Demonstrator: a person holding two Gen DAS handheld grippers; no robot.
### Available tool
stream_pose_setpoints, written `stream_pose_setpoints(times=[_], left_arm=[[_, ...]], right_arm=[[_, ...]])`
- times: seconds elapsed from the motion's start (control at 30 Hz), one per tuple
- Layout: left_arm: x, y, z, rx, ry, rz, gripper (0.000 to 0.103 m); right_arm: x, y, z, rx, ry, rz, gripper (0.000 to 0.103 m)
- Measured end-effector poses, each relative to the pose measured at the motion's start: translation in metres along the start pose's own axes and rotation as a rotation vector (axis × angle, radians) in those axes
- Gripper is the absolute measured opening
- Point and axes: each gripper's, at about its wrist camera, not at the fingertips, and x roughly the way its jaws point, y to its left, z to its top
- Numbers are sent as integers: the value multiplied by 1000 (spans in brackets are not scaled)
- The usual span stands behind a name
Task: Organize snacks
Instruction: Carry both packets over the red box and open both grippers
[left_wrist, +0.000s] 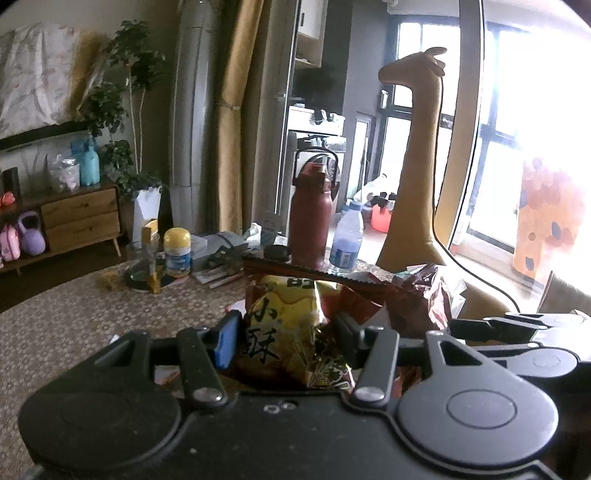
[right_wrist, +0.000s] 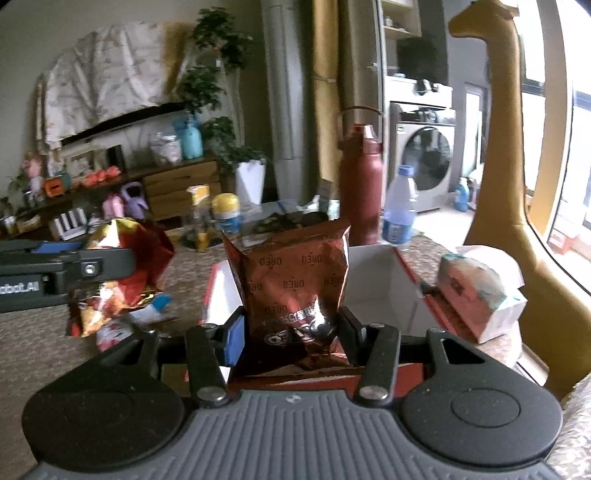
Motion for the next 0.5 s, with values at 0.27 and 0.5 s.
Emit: stream_pose_setpoints(times=[0.27,0.5], left_arm=[[38,-17,8,31,23,2,52],[83,-25,4,38,97,11,53]], right_arm=[[33,-35,10,6,29,-65,51],[75,-54,9,8,94,-98,51]])
